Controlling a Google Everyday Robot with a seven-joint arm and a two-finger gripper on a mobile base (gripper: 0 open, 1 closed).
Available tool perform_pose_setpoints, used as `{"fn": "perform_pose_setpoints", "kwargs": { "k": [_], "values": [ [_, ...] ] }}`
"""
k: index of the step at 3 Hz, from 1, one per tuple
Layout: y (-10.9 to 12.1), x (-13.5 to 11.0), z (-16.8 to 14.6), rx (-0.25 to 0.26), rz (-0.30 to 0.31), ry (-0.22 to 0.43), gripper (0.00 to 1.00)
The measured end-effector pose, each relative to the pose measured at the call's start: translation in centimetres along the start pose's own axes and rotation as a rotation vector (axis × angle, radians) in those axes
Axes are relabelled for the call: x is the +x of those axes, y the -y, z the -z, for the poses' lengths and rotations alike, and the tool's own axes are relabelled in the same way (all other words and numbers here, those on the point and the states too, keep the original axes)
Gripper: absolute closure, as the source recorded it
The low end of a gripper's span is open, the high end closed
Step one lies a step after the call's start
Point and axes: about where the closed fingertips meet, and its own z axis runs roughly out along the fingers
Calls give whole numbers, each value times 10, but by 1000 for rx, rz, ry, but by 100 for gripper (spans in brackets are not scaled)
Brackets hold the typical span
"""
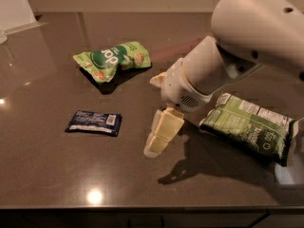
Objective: Move rxbar blueberry near green rice chip bag
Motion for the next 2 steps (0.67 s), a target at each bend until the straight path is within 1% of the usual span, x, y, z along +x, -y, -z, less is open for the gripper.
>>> {"fn": "perform_pose_setpoints", "kwargs": {
  "k": [1, 2],
  "values": [
    [-4, -14, -43, -45, 3, 54, 0],
    [-3, -28, -82, -72, -1, 88, 0]
  ]
}}
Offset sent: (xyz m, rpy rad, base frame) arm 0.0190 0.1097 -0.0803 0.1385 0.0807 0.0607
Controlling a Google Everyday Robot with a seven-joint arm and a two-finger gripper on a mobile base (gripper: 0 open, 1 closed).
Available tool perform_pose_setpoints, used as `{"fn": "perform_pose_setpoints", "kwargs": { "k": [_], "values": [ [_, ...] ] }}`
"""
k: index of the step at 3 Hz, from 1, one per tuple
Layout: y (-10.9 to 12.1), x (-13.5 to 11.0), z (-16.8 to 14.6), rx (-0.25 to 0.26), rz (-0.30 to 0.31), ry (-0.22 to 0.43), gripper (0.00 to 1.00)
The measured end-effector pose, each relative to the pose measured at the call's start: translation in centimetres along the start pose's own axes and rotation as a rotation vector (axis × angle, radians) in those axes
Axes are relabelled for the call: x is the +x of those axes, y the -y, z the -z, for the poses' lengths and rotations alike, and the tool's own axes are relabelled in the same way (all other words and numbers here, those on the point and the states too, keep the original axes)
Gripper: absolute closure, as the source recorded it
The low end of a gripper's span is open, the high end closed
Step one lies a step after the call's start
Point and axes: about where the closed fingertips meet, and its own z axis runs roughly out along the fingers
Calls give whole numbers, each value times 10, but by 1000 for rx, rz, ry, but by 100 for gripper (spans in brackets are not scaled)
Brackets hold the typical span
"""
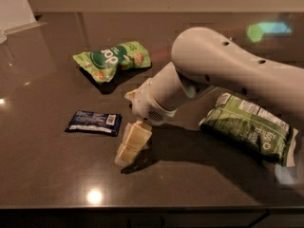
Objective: Move rxbar blueberry near green rice chip bag
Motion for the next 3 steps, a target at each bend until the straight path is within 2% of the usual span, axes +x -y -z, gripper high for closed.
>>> {"fn": "perform_pose_setpoints", "kwargs": {
  "k": [1, 3],
  "values": [
    [9, -10, -26, -20, -14, 32, 0],
    [16, -29, -47, -61, -45, 80, 1]
  ]
}}
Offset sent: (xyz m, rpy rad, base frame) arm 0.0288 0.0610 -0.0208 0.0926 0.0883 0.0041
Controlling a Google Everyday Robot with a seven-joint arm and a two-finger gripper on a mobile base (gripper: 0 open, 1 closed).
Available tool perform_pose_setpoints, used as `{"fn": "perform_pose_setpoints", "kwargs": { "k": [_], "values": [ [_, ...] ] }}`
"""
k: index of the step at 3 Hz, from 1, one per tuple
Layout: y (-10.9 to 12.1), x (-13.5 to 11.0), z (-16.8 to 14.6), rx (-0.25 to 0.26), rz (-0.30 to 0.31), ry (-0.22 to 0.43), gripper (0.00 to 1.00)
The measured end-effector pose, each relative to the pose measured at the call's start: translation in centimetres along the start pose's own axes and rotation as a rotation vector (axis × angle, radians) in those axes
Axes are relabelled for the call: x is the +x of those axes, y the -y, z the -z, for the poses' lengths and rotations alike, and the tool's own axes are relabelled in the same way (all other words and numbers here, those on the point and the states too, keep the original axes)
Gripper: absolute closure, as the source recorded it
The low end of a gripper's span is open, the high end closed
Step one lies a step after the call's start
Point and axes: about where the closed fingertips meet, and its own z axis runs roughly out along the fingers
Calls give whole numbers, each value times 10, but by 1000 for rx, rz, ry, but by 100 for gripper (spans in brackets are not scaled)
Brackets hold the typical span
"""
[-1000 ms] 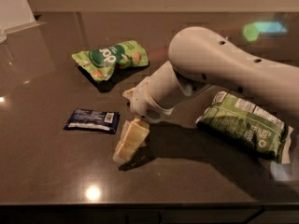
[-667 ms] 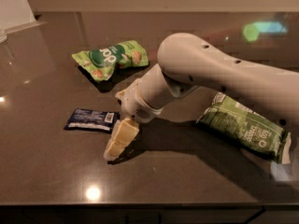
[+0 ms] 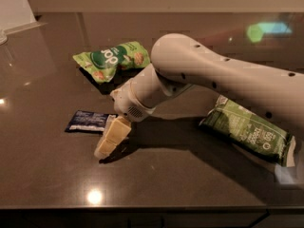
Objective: Move rxbar blueberry near green rice chip bag
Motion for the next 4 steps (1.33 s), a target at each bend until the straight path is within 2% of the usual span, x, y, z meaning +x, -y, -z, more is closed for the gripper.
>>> {"fn": "perform_pose_setpoints", "kwargs": {
  "k": [1, 2, 4],
  "values": [
    [0, 0, 0, 0, 0, 0, 21],
    [-5, -4, 1, -1, 8, 33, 44],
    [-5, -9, 6, -1, 9, 35, 92]
  ]
}}
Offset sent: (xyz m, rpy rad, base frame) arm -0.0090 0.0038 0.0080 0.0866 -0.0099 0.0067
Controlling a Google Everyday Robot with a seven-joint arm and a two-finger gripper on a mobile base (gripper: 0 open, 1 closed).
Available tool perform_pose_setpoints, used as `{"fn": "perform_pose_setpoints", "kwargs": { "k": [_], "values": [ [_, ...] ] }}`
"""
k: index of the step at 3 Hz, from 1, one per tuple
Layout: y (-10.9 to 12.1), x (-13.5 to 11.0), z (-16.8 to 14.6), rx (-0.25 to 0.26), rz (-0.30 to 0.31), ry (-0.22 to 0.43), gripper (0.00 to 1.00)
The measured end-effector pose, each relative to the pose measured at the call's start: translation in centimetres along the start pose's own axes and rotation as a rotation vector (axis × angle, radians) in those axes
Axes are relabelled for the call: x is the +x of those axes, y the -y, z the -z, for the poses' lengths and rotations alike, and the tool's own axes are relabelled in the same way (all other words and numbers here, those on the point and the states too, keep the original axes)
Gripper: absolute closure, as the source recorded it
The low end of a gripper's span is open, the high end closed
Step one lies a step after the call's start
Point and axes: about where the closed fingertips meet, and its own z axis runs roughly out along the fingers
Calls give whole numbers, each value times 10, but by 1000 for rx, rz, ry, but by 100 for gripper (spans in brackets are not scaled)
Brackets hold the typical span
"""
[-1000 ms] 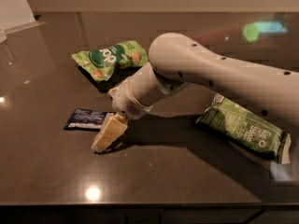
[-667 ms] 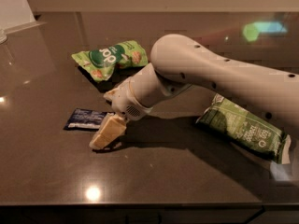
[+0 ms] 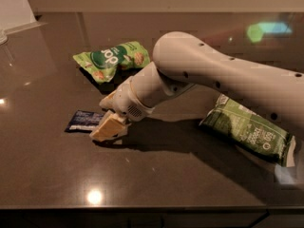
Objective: Move rxbar blueberry near green rice chip bag
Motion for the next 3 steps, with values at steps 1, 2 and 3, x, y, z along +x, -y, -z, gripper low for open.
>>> {"fn": "perform_pose_setpoints", "kwargs": {
  "k": [1, 2, 3],
  "values": [
    [0, -1, 1, 0, 0, 0, 100],
    [0, -2, 2, 0, 0, 0, 100],
    [0, -2, 2, 0, 0, 0, 100]
  ]
}}
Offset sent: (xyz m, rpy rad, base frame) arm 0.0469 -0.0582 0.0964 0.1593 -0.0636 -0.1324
